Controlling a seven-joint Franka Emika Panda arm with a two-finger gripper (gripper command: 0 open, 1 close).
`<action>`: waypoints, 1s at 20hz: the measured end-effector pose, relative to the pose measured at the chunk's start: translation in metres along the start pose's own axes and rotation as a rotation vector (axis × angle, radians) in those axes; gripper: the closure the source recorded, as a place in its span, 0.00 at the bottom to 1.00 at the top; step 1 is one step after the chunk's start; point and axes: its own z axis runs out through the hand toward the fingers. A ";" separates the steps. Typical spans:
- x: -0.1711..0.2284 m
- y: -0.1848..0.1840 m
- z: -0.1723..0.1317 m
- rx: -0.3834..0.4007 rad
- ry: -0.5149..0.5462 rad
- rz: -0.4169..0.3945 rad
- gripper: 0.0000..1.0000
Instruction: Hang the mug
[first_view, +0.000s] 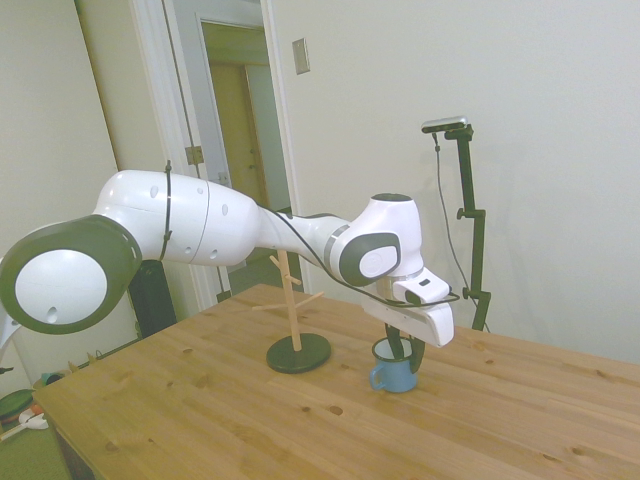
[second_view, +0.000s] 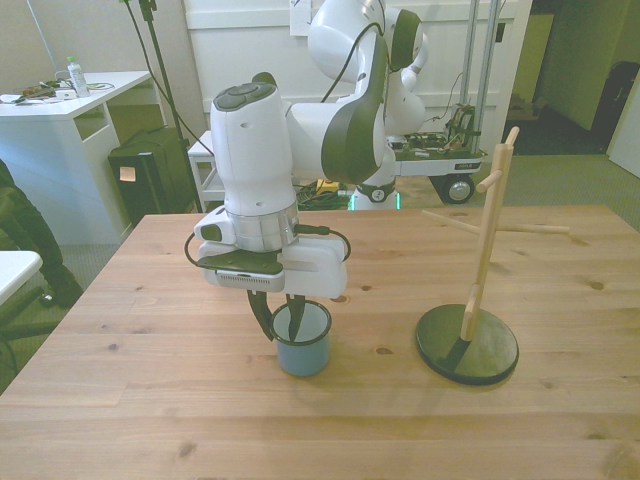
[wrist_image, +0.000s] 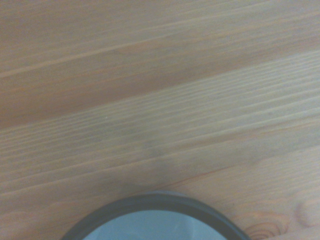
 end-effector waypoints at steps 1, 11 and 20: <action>0.000 0.000 -0.001 0.001 0.001 0.000 1.00; 0.000 0.002 -0.001 -0.003 0.001 0.008 1.00; -0.023 0.017 -0.027 0.024 0.006 0.008 1.00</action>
